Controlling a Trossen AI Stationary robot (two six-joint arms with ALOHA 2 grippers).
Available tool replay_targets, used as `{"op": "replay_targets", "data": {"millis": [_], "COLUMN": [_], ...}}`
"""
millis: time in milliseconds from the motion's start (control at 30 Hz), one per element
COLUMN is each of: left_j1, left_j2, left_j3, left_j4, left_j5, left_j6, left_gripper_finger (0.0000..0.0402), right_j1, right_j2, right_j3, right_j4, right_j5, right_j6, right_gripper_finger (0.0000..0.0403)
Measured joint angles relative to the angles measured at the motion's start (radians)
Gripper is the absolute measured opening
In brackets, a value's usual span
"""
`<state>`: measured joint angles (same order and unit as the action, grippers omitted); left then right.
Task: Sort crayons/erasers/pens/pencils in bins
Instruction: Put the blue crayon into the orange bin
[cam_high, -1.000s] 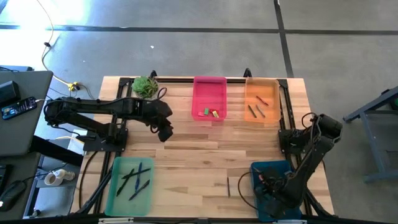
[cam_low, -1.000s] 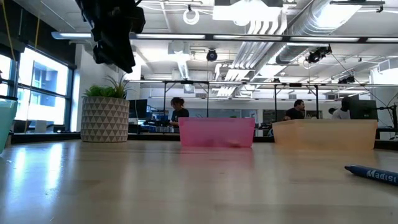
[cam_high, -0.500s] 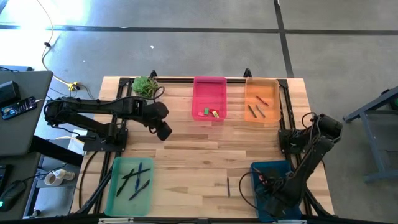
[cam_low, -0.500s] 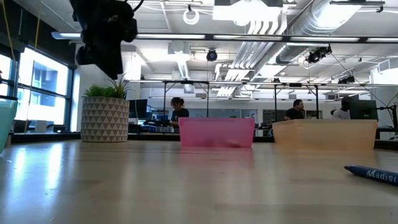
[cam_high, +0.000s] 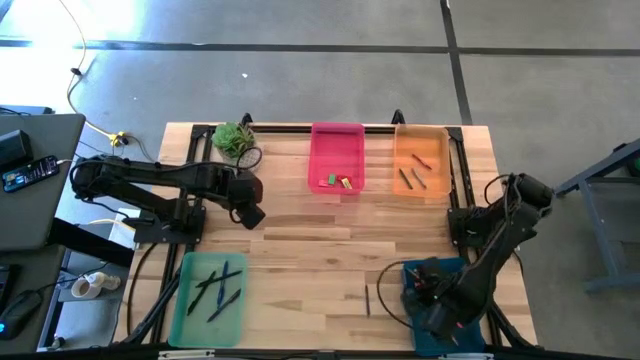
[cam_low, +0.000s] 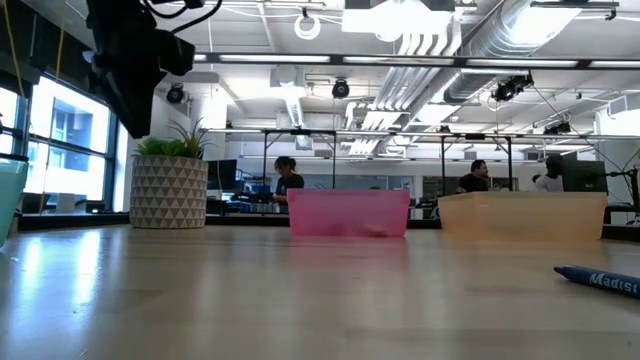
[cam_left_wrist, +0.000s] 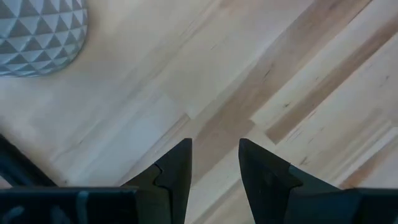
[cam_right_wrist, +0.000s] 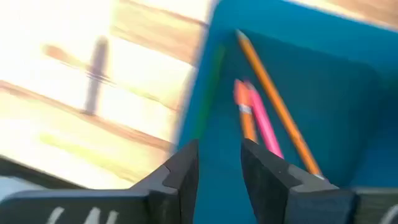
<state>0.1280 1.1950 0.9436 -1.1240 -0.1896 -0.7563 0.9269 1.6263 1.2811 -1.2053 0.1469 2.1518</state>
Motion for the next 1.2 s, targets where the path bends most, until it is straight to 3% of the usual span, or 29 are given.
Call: {"op": "replay_targets", "data": {"millis": [200,333,633,833,1200], "left_j1": [-0.012,-0.012,-0.012,-0.012,-0.011], "left_j2": [0.000,0.000,0.000,0.000,0.000], "left_j3": [0.000,0.000,0.000,0.000,0.000], "left_j4": [-0.006,-0.006,-0.002,-0.001,0.001], "left_j5": [-0.027,-0.031,-0.052,-0.067,-0.112], "left_j6": [0.029,0.069,0.140,0.179,0.229], "left_gripper_finger": [0.0119,0.0119,0.0119,0.0119,0.0119], "right_j1": [-0.104,-0.188,-0.286,-0.300,-0.305], "right_j2": [-0.005,-0.003,0.083,0.156,0.286], "right_j3": [0.077,0.081,0.081,0.081,0.081], "right_j4": [0.048,0.177,0.403,0.482,0.474], "right_j5": [0.133,0.133,0.063,0.031,-0.020], "right_j6": [-0.135,-0.277,-0.398,-0.370,-0.190], "right_gripper_finger": [0.0095,0.0087,0.0082,0.0082,0.0082]}}
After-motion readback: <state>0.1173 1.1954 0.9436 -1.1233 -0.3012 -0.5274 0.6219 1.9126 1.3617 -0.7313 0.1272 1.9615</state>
